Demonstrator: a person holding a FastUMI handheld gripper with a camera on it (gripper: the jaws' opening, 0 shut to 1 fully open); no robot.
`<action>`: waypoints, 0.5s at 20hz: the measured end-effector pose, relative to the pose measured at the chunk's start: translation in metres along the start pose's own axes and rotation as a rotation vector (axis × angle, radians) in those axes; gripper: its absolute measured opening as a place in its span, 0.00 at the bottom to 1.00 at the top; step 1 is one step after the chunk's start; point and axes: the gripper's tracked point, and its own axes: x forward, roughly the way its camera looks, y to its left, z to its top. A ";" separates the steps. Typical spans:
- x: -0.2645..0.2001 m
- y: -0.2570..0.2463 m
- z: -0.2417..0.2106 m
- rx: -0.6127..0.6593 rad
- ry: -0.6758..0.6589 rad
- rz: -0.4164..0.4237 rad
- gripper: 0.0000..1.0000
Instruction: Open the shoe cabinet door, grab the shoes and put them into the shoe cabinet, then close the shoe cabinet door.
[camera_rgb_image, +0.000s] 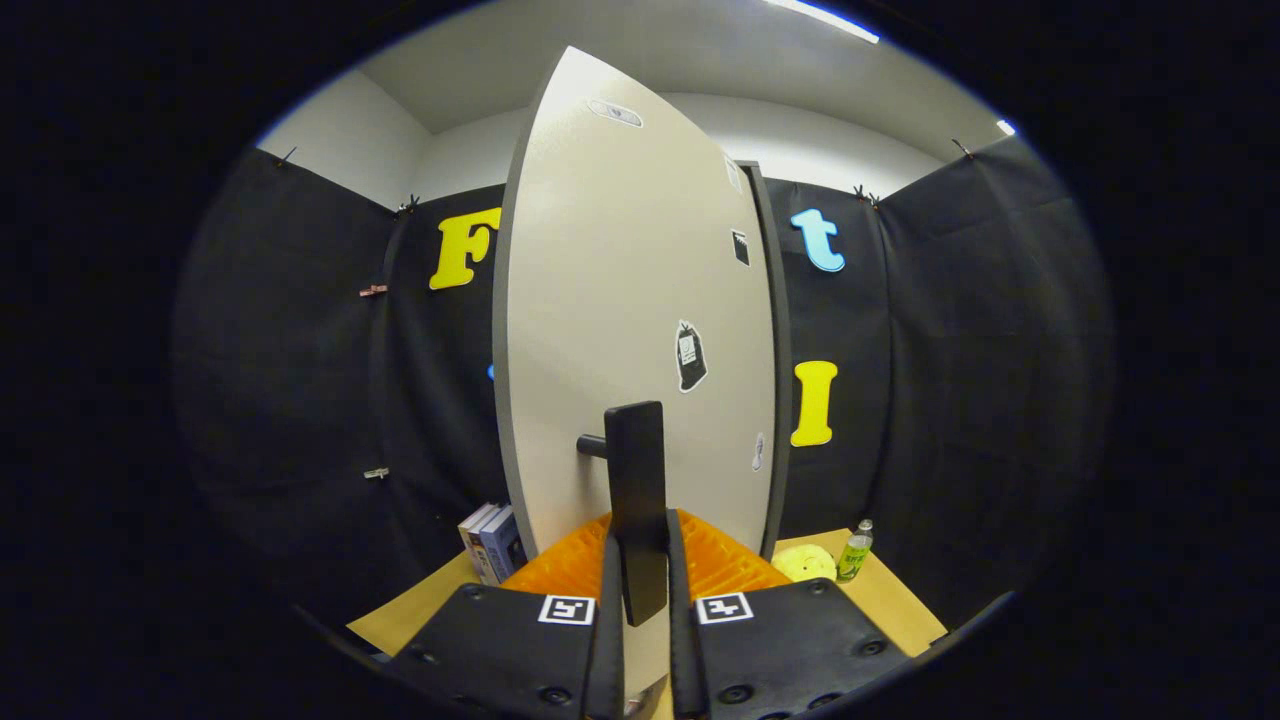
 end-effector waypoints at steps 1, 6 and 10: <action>-0.004 -0.006 0.002 0.003 0.000 -0.007 0.19; -0.020 -0.043 0.004 -0.010 0.009 -0.039 0.18; -0.027 -0.076 0.011 0.010 -0.001 -0.091 0.18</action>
